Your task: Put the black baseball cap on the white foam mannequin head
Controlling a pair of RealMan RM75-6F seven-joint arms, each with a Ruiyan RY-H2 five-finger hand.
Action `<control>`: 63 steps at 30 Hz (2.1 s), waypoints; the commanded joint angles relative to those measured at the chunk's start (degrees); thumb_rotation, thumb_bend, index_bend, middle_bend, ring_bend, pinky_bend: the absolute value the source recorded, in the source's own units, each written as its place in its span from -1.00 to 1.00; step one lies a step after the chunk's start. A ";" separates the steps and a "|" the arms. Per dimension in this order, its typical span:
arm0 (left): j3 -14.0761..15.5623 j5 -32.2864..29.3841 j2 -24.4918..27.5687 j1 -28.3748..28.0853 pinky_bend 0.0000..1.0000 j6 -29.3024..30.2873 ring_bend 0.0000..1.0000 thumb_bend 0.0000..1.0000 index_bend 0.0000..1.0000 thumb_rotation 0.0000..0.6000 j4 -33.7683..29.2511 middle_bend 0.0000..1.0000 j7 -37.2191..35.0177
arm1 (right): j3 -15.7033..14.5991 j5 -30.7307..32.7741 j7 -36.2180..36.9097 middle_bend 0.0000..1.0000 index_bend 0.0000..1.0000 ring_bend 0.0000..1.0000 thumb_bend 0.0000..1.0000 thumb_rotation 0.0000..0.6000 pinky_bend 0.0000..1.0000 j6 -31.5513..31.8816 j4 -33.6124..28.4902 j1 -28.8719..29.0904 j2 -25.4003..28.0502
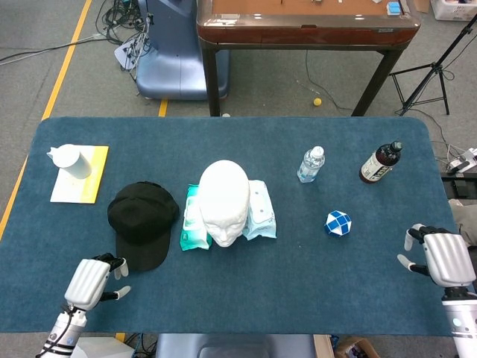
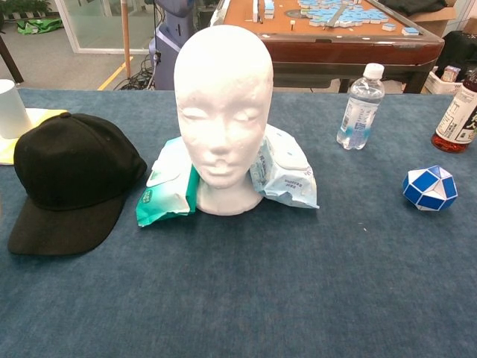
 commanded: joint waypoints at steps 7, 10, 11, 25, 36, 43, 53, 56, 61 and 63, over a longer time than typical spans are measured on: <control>-1.32 -3.96 -4.21 -0.76 0.15 -1.68 -0.08 -0.92 0.27 1.00 1.74 0.33 5.07 | -0.12 0.09 1.31 0.08 0.32 0.06 -0.76 1.00 0.06 -0.19 1.18 -0.01 -0.55; -1.47 -4.37 -5.50 -0.83 0.15 -1.50 -0.07 -0.92 0.31 1.00 2.62 0.35 6.08 | -0.22 0.11 1.63 0.08 0.32 0.06 -0.76 1.00 0.06 -0.35 1.63 0.02 -0.85; -1.55 -4.47 -6.00 -0.90 0.15 -1.41 -0.06 -0.92 0.32 1.00 2.98 0.35 6.43 | -0.25 0.11 1.76 0.08 0.32 0.06 -0.76 1.00 0.06 -0.35 1.79 0.01 -0.96; -1.82 -5.38 -10.33 -1.62 0.18 -1.02 -0.01 -0.92 0.43 1.00 9.88 0.41 8.59 | -0.56 0.26 2.97 0.08 0.32 0.06 -0.76 1.00 0.06 -0.46 3.22 -0.24 -1.87; -1.65 -5.69 -12.15 -2.02 0.20 -1.00 0.01 -0.92 0.46 1.00 13.62 0.44 7.35 | -0.80 0.40 3.29 0.08 0.32 0.06 -0.76 1.00 0.06 -0.52 3.69 -0.50 -2.16; -2.67 -7.29 -13.46 -2.75 0.20 -1.94 0.01 -0.92 0.46 1.00 15.63 0.44 8.04 | -1.02 0.54 3.54 0.08 0.32 0.06 -0.76 1.00 0.06 -0.79 4.24 -0.63 -2.36; -3.78 -9.68 -15.06 -3.28 0.20 -2.60 0.01 -0.92 0.47 1.00 17.75 0.44 9.48 | -1.19 0.65 4.01 0.08 0.32 0.06 -0.76 1.00 0.06 -1.07 4.82 -0.75 -2.71; -4.28 -10.18 -15.66 -3.21 0.20 -2.03 0.01 -0.92 0.47 1.00 18.26 0.44 9.28 | -1.17 0.61 4.05 0.08 0.32 0.06 -0.76 1.00 0.06 -1.07 4.84 -0.74 -2.80; -5.32 -10.33 -16.54 -3.16 0.20 -0.22 0.01 -0.92 0.49 1.00 19.01 0.44 8.28 | -1.20 0.62 4.03 0.08 0.32 0.06 -0.76 1.00 0.06 -1.22 4.84 -0.70 -2.87; -5.69 -10.13 -16.90 -3.20 0.20 0.66 0.01 -0.92 0.48 1.00 19.54 0.44 7.64 | -1.16 0.63 4.05 0.08 0.32 0.06 -0.76 1.00 0.06 -1.22 4.83 -0.68 -2.90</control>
